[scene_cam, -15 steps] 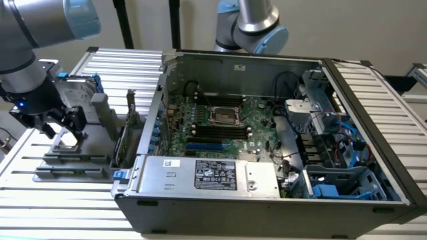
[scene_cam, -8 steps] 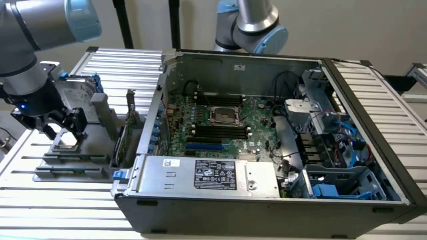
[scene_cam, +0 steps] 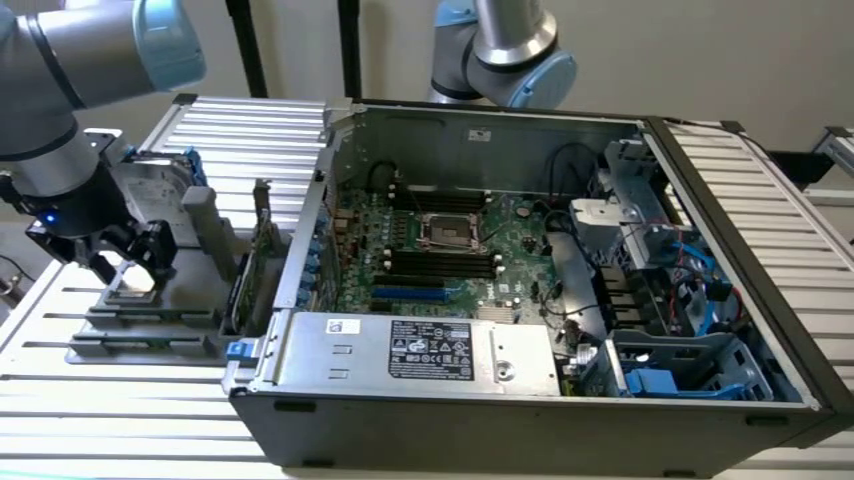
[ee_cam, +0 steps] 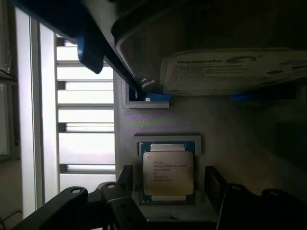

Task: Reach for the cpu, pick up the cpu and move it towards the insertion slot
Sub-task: 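Pick up the cpu and move it towards the insertion slot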

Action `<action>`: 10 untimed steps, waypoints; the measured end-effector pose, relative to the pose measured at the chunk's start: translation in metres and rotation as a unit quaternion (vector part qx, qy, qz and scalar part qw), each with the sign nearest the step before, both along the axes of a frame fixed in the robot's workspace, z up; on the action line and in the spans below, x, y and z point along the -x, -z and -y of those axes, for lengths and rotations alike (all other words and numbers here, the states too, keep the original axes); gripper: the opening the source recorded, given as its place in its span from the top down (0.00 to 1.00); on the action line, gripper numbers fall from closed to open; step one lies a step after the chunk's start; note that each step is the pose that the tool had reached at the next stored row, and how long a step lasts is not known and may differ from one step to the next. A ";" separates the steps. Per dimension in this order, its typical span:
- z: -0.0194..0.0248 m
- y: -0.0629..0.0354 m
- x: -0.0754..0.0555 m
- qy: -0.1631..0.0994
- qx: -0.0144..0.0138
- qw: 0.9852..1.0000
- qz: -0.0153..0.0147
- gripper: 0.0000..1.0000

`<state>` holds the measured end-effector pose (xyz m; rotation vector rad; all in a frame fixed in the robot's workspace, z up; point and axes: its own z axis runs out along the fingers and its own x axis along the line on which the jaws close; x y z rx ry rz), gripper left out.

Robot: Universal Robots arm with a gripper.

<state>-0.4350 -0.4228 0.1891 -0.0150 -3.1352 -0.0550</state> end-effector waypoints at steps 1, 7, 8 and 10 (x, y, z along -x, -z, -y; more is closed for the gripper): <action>-0.0001 0.0003 0.000 0.000 0.000 1.000 0.000 0.29; -0.0005 0.0013 0.000 0.001 0.000 1.000 0.000 0.29; -0.0005 0.0015 0.000 0.001 0.000 1.000 0.000 0.29; -0.0005 0.0021 0.000 0.001 0.000 1.000 0.000 0.29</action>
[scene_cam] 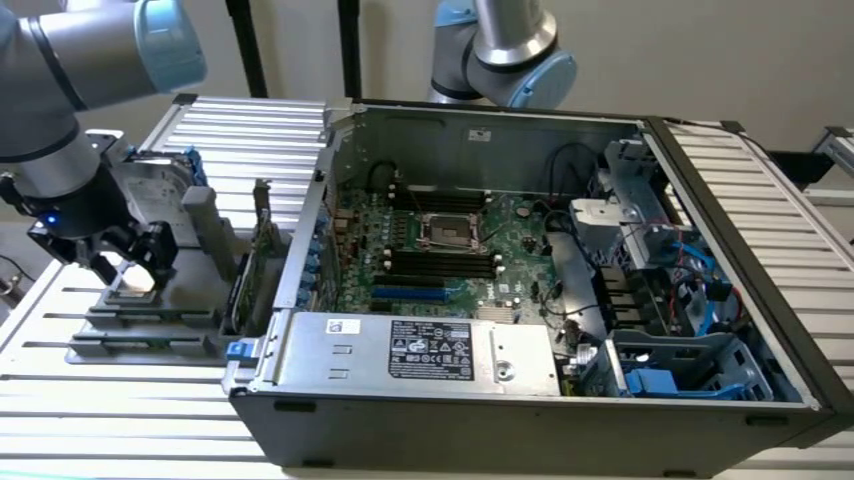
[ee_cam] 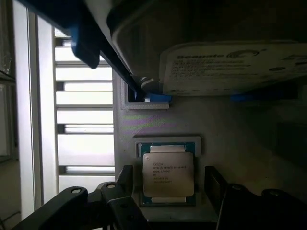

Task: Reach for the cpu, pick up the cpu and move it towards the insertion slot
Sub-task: 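Pick up the cpu and move it towards the insertion slot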

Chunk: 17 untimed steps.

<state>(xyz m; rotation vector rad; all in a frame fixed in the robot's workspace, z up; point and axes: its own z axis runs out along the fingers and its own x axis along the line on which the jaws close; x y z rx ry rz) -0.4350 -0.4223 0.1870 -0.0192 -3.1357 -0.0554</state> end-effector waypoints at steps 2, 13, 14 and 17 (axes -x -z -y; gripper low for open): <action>-0.0002 0.0005 0.000 0.000 0.000 1.000 0.000 0.29; -0.0036 0.0027 0.000 0.000 0.000 1.000 0.000 0.29; -0.0036 0.0028 0.000 0.000 0.000 1.000 0.000 0.29; -0.0036 0.0031 0.000 0.000 0.000 1.000 0.000 0.31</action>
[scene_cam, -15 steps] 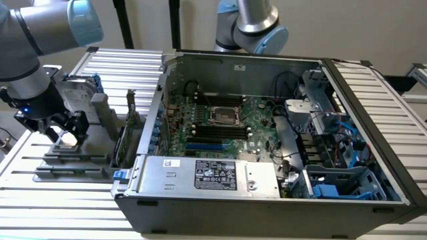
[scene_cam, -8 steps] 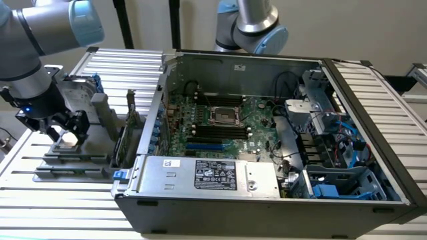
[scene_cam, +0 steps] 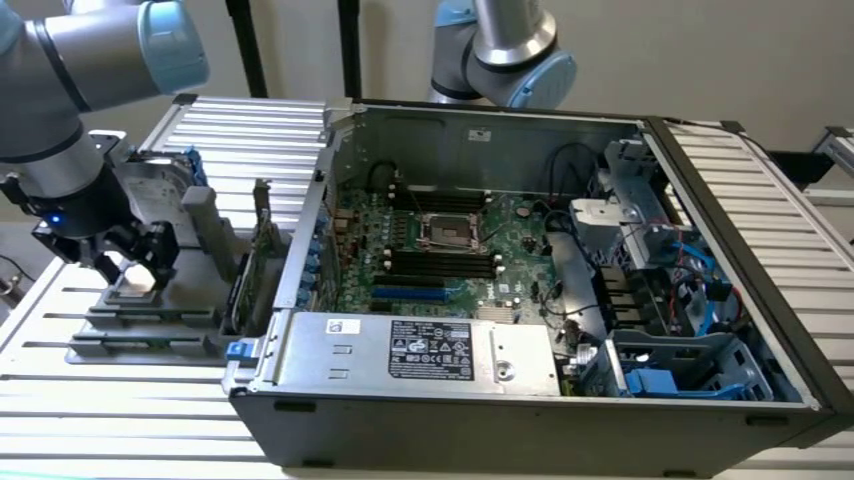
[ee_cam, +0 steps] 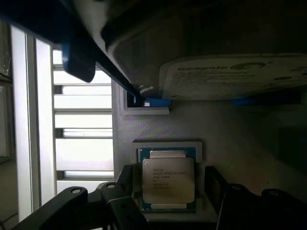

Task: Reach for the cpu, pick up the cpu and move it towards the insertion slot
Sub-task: 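Pick up the cpu and move it towards the insertion slot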

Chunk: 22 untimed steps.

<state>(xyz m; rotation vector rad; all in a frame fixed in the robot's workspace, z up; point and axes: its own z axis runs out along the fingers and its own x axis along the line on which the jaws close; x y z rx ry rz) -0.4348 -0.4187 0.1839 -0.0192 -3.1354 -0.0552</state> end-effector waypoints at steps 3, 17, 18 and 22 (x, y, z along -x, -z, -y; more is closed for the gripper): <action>0.0000 0.0000 0.000 0.000 0.000 1.000 0.000 0.44; 0.0002 -0.0430 -0.001 0.000 0.000 1.000 -0.003 0.45; 0.0003 -0.0474 -0.001 0.000 0.000 1.000 -0.003 0.45; 0.0004 -0.0655 -0.004 -0.001 0.000 1.000 -0.003 0.45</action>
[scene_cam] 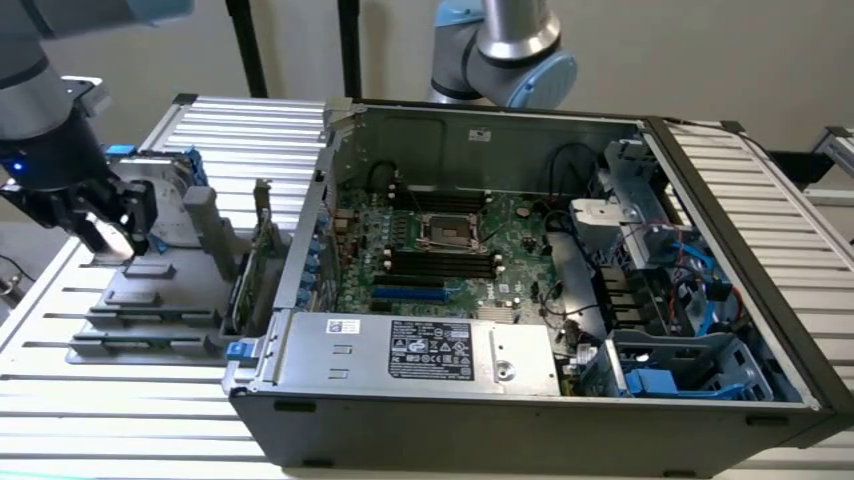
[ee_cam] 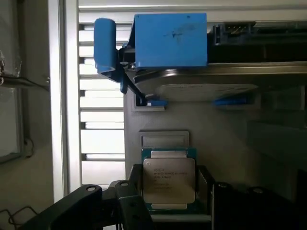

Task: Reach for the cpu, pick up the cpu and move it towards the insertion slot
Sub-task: 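Pick up the cpu and move it towards the insertion slot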

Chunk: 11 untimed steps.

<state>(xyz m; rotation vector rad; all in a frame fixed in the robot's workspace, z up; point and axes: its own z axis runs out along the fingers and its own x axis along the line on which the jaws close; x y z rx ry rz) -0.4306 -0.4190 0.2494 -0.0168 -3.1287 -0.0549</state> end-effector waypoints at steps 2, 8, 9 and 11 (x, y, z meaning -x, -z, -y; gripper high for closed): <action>0.0002 -0.0089 -0.003 -0.001 0.000 1.000 0.000 0.45; 0.0005 -0.0365 -0.015 -0.004 0.000 1.000 0.000 0.45; 0.0006 -0.0410 -0.017 -0.004 -0.001 1.000 0.000 0.45; 0.0008 -0.0500 -0.023 -0.005 -0.003 1.000 0.000 0.45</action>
